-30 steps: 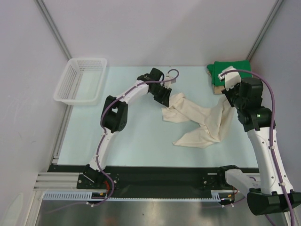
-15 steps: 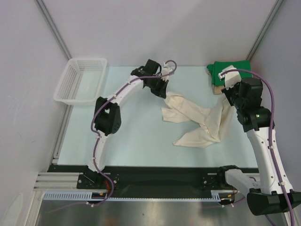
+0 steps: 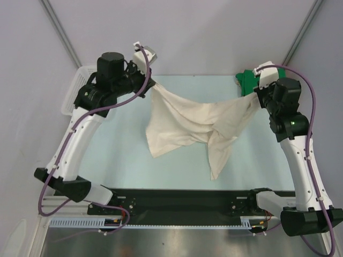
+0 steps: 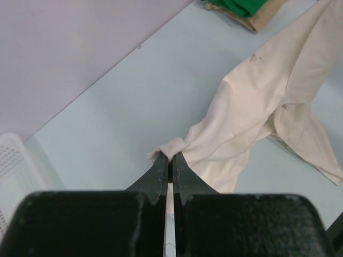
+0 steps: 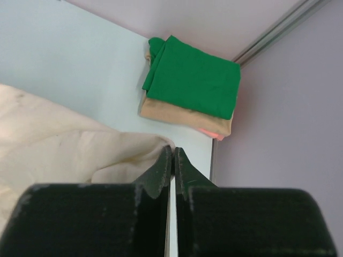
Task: Fold and stack the t-shirts
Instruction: Flatten the tshirt out
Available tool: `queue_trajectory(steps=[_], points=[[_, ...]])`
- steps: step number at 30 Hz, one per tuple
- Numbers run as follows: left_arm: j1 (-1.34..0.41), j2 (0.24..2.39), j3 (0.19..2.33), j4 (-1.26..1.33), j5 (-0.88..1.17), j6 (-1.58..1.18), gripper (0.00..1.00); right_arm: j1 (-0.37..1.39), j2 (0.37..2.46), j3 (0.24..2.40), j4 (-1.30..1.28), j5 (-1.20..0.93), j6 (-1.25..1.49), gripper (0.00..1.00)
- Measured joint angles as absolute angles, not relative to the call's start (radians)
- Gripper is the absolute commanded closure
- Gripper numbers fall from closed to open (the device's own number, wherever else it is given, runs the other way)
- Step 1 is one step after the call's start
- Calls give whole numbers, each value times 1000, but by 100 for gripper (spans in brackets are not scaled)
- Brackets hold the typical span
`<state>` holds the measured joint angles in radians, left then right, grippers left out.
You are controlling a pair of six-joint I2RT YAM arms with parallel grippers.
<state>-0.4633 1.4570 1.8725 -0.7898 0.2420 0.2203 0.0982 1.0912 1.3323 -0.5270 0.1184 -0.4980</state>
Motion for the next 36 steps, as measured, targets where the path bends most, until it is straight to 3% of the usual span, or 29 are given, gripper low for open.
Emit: queue_trajectory(steps=[9,18,19,20,22,23,26,31,36], points=[[-397,1420,1754,-799,154,250,100,66,1097,1237,-417,108,-486,100],[-373,1757,1705,-772,131,254,99,-68,1350,1058,-340,34,-529,99],[-370,1790,1713,-772,128,254,100,-82,1378,1064,-337,32,-529,96],[-369,1834,1732,-776,122,254,100,-99,1408,1078,-342,28,-529,84],[-368,1893,1767,-773,114,254,100,-133,1471,1131,-345,20,-535,69],[-368,1915,1783,-771,111,254,100,-147,1494,1161,-348,19,-545,56],[-368,1954,1821,-767,97,255,100,-182,1512,1221,-357,-14,-579,38],[-376,1957,1827,-757,75,264,100,-170,1453,1263,-436,-149,-719,38],[-384,1956,1827,-751,70,265,100,47,1468,1322,-588,-230,-869,45]])
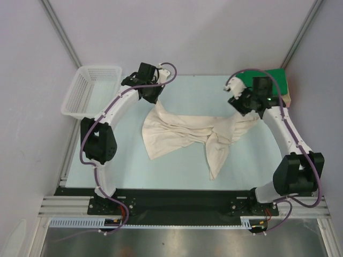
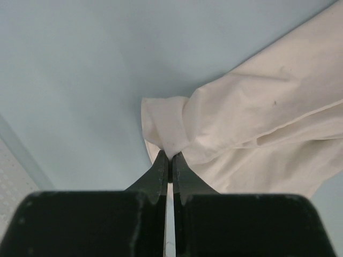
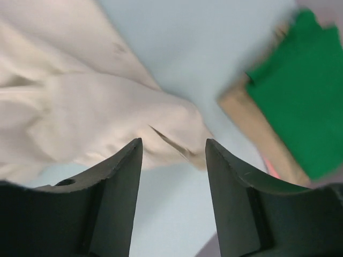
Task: Fold and stack the t-shirts
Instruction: Flatten the tshirt out
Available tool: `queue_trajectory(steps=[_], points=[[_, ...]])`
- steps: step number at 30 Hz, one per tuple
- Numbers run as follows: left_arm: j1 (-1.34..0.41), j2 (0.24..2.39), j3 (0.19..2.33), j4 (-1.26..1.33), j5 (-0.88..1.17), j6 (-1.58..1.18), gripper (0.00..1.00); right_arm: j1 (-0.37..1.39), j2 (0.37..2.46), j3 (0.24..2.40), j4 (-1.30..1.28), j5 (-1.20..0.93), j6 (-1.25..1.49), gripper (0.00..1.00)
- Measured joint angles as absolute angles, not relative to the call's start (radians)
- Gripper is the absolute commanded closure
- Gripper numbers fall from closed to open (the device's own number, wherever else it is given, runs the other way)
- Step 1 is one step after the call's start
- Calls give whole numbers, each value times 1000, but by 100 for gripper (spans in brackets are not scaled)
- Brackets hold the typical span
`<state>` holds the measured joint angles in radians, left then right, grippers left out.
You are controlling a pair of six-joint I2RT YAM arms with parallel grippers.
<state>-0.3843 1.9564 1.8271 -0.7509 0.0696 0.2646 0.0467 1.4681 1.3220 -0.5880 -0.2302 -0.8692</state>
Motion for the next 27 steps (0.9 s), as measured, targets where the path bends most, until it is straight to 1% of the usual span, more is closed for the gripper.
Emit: queue_trajectory(steps=[3,6,12,14,19,23,27], points=[[-386,1956,1827,-750,72,264,100,170,1540,1342,-641,-262,-906,48],[-387,1948,1821,-748,80,263,100,224,1649,1379,-684,-286,-923,47],[-393,1893,1774,-750,86,263,100,243,1896,1601,-838,-347,-962,47],[-394,1870,1760,-749,85,263,100,247,1946,1666,-881,-361,-986,47],[-394,1825,1731,-749,83,264,100,259,2015,1766,-1017,-379,-1079,46],[-394,1816,1725,-749,82,264,99,263,2078,1876,-1175,-395,-1175,44],[-394,1812,1703,-749,78,271,100,263,2127,1950,-1259,-412,-1249,42]])
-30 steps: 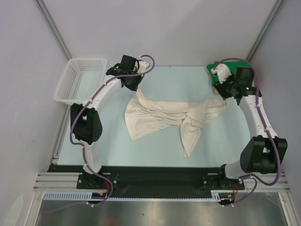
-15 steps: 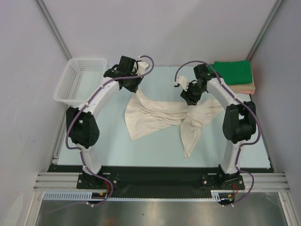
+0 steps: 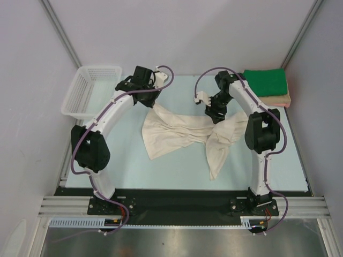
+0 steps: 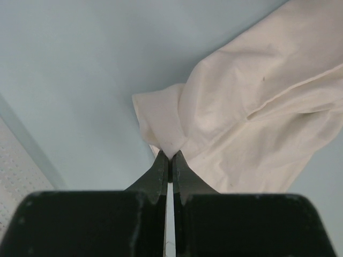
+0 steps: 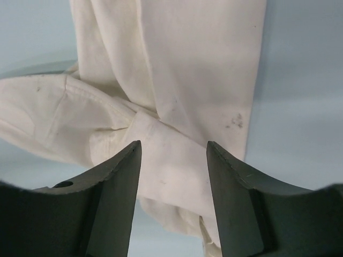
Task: Fold and stack the t-shirts
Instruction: Flatten the tshirt out
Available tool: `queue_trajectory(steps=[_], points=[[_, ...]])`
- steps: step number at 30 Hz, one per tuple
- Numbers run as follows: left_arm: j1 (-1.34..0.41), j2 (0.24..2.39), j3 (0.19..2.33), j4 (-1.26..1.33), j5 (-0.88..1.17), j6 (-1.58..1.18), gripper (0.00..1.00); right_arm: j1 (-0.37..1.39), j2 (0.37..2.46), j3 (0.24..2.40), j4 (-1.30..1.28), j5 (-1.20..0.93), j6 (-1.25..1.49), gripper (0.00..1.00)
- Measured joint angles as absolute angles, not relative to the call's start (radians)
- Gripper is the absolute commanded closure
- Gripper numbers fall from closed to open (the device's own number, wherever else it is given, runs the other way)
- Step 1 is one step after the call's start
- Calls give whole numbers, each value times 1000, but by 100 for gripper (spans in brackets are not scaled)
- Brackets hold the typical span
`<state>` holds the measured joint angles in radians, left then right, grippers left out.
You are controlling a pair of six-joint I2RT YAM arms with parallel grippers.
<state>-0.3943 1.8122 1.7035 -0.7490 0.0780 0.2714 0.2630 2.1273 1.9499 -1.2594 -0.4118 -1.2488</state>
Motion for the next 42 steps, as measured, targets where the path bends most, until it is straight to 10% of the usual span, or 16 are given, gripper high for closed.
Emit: queue_trajectory(steps=[31,42], points=[[-394,1797,1646,-743,10,316,100,328,2198,1814,-1322,-295,-1538,47],[-394,1797,1646,-743,10,316,100,323,2181,1821,-1316,-292,-1542,72]])
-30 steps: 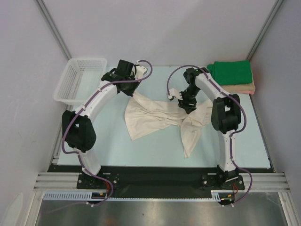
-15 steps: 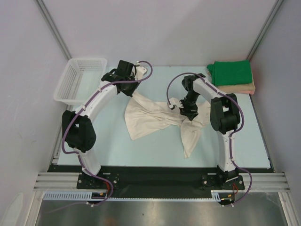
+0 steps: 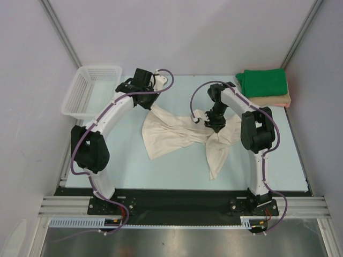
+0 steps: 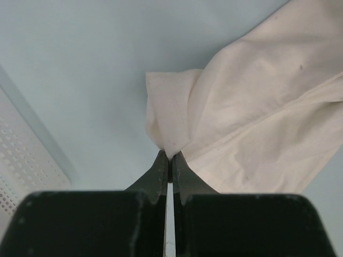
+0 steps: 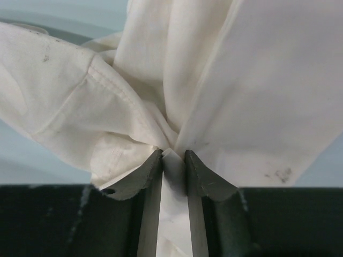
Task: Fold and stack the t-shirts
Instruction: Flatten the tshirt out
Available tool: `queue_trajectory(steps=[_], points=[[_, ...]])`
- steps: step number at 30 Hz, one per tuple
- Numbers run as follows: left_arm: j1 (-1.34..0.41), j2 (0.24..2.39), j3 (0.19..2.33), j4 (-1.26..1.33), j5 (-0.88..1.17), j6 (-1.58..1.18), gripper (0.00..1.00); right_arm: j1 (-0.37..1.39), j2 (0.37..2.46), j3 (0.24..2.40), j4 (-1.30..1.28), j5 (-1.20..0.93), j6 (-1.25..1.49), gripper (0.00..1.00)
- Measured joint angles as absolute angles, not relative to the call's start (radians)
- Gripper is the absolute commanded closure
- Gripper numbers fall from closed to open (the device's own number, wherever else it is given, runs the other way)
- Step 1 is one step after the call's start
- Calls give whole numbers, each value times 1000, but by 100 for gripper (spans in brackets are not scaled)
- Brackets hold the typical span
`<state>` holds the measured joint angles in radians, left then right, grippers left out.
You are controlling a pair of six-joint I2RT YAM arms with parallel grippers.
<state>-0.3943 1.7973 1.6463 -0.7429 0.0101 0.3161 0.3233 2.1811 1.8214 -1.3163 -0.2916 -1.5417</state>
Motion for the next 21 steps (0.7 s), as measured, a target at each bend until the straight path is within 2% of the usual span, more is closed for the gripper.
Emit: queue_trajectory(steps=[7,10,21], points=[[-394,1797,1667,-743,10,316,100,317,2157,1833,-1321,-292,-1534,70],[-394,1798,1672,-742,10,316,100,316,2157,1840,-1323,-293,-1517,64],[-394,1806,1680,-743,10,316,99,312,2156,1858,-1326,-292,-1498,65]])
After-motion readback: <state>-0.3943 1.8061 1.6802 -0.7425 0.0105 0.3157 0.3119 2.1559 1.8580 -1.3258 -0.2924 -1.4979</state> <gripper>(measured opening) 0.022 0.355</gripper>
